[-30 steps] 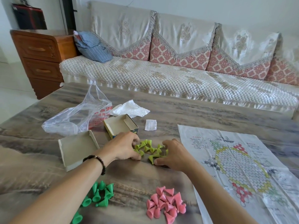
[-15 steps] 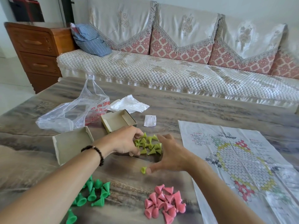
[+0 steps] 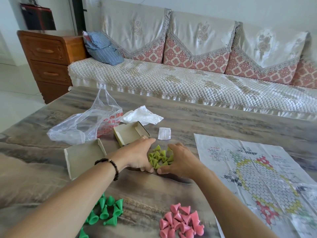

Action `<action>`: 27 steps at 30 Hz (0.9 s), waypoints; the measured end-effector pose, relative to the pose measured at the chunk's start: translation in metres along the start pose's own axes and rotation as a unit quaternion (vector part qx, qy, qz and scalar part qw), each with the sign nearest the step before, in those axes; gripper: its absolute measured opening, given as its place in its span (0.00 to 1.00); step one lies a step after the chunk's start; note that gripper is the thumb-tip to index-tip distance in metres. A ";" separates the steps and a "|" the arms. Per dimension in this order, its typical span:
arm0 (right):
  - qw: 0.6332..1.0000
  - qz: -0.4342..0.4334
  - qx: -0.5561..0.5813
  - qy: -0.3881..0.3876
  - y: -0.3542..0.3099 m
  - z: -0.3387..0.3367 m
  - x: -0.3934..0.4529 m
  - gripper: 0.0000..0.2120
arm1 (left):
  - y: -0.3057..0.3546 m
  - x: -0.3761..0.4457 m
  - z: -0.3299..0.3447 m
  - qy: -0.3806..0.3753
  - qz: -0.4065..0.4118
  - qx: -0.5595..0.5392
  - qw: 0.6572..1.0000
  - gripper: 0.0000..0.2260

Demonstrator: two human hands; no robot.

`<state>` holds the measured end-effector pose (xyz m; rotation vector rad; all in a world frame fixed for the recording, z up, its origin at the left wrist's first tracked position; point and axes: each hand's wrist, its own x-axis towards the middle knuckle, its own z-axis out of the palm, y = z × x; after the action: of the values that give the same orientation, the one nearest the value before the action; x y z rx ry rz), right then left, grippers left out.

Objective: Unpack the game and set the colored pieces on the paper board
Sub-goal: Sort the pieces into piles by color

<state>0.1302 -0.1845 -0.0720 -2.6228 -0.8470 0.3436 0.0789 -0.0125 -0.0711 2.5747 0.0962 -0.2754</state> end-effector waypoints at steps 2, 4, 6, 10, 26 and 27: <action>1.000 0.002 0.011 0.004 0.001 0.000 0.001 0.38 | 0.001 0.005 -0.003 -0.029 0.014 -0.020 0.999 0.39; 1.000 0.002 0.022 0.009 0.003 0.001 0.000 0.38 | 0.000 0.009 -0.004 -0.044 0.023 -0.042 0.998 0.32; 1.000 -0.003 0.025 0.010 0.004 0.000 -0.001 0.38 | 0.000 0.009 -0.004 -0.042 0.027 -0.044 0.998 0.31; 1.000 -0.010 0.021 0.009 0.005 -0.002 -0.004 0.42 | 0.003 0.005 -0.004 -0.022 0.034 -0.047 0.998 0.34; 0.985 -0.126 0.026 0.115 -0.051 0.011 -0.061 0.24 | -0.028 -0.118 -0.008 0.150 0.069 0.072 0.984 0.20; 0.982 -0.144 0.025 0.116 -0.059 0.015 -0.066 0.24 | -0.035 -0.129 -0.006 0.169 0.073 0.070 0.980 0.19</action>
<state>0.0431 -0.1760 -0.0539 -2.3886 -1.0995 -0.0195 -0.0501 0.0189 -0.0563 2.7281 0.0102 0.2194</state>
